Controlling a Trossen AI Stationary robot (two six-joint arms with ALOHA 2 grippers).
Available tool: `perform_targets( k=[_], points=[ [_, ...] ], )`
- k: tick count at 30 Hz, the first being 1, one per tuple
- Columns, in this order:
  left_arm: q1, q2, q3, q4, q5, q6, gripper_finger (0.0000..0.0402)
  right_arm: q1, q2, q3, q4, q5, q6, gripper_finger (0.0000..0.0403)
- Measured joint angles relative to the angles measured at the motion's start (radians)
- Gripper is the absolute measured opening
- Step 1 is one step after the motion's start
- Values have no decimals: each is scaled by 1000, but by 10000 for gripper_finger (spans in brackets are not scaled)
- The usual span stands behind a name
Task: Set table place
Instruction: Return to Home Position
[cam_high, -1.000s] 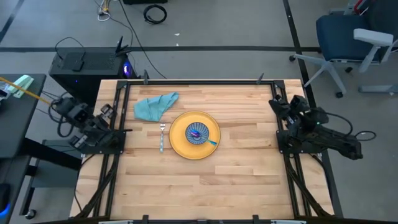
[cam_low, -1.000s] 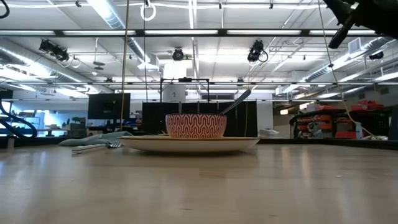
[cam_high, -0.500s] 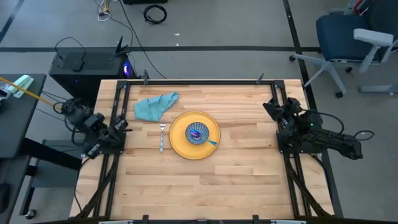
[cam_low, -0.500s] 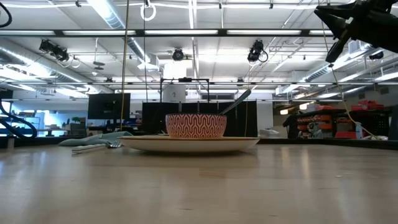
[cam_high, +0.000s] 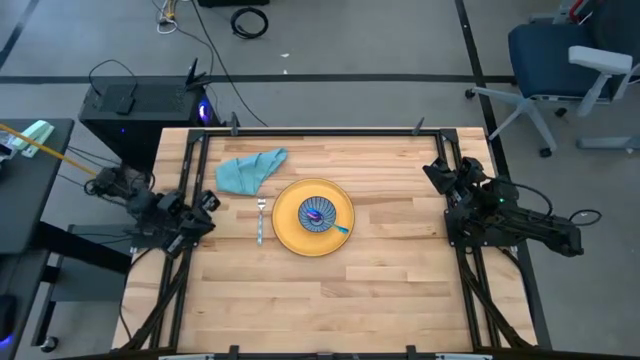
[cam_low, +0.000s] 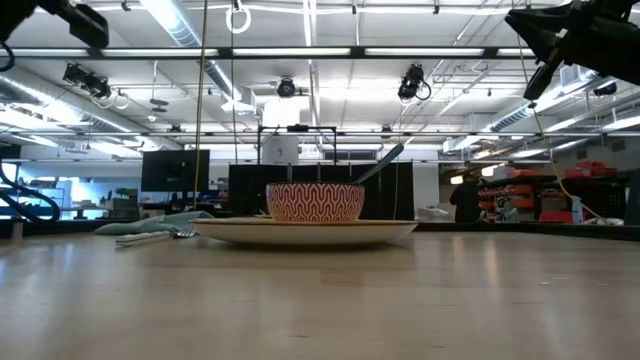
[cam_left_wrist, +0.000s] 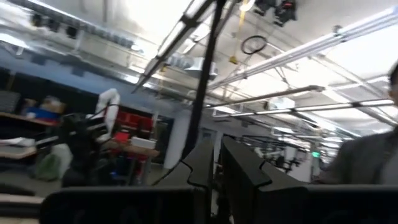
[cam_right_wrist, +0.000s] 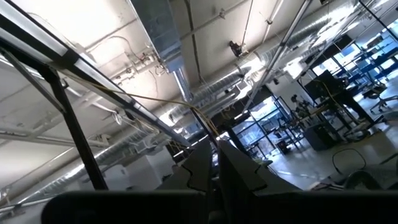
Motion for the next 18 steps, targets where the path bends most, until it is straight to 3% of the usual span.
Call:
perform_targets(
  k=[9,18],
  points=[
    [169,0,-10,-36,60,9,32,0,0,0,-91,0,-57,34],
    [318,1,-10,-294,42,68,34,0,0,0,-300,0,-197,34]
  ],
)
